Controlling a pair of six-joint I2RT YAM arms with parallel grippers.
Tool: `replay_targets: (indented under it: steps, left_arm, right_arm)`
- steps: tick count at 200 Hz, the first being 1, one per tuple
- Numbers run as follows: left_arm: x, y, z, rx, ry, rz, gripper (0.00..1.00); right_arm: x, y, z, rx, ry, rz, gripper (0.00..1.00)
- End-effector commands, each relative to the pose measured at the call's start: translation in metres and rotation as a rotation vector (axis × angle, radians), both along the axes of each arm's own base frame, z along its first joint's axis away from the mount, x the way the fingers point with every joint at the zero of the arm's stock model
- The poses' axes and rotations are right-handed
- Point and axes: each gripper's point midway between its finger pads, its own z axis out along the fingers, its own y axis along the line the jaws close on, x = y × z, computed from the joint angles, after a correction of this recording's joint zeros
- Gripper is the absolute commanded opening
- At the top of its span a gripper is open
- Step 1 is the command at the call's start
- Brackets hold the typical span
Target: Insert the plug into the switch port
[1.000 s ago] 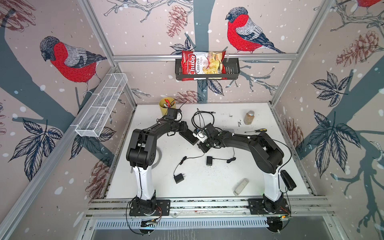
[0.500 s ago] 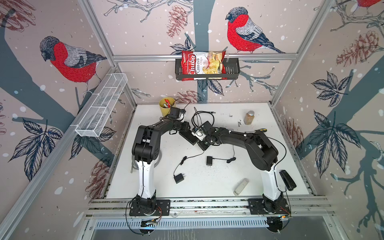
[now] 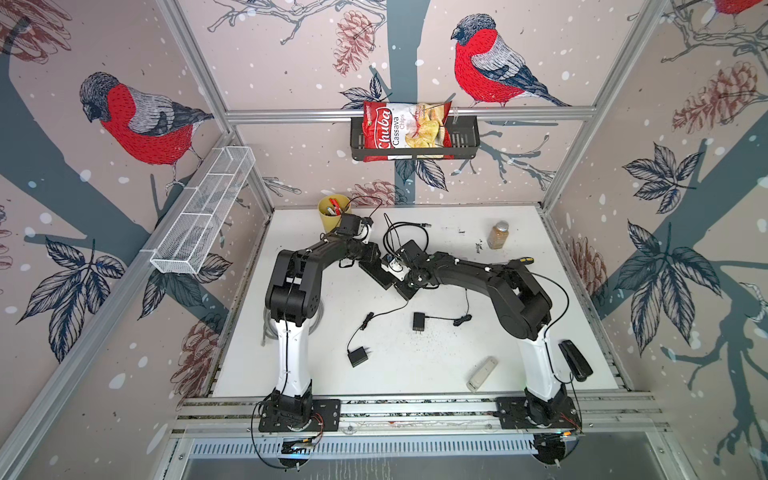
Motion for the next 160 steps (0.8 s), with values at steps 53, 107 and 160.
replay_targets:
  steps: [53,107,160]
  left_arm:
    - [-0.004,-0.011,0.004,-0.041,0.010,-0.039,0.49]
    - [-0.012,-0.017,0.002,-0.059,0.025,-0.081,0.49]
    - [-0.016,-0.028,-0.013,-0.005,0.050,-0.170,0.47]
  right_arm:
    - [-0.003,-0.020,-0.013,-0.110,0.039,-0.033,0.03]
    - [0.012,-0.018,-0.007,-0.102,-0.006,-0.087,0.03]
    - [0.019,-0.016,-0.006,-0.123,-0.048,-0.068,0.03]
